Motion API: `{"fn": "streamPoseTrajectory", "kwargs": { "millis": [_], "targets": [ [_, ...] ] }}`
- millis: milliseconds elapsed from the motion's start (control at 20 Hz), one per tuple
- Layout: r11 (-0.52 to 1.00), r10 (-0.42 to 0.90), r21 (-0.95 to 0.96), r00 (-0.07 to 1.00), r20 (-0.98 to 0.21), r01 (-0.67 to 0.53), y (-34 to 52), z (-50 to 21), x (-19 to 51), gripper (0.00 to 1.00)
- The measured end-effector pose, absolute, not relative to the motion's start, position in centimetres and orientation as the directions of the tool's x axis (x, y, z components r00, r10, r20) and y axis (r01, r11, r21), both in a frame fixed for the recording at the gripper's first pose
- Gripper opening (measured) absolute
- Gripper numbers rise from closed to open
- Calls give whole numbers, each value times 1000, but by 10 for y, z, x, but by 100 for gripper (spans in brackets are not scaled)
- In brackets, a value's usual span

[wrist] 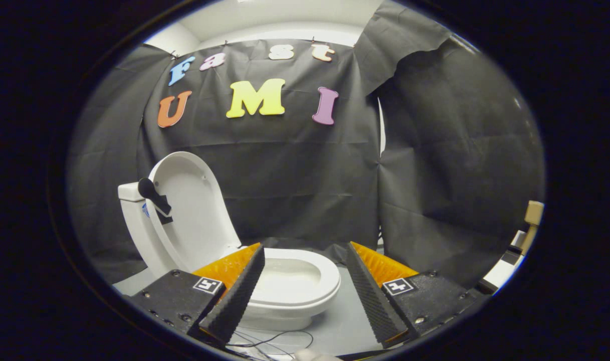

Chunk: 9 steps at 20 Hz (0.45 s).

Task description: Open the toilet lid.

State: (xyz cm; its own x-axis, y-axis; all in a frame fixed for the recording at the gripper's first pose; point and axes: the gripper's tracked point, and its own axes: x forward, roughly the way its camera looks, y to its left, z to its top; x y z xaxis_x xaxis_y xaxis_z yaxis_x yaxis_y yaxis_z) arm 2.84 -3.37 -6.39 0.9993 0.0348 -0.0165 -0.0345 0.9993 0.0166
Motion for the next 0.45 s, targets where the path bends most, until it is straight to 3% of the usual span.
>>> {"fn": "streamPoseTrajectory", "kwargs": {
  "millis": [450],
  "targets": [
    [999,36,15,999,-18,-36,-33,-64,28,100]
  ]
}}
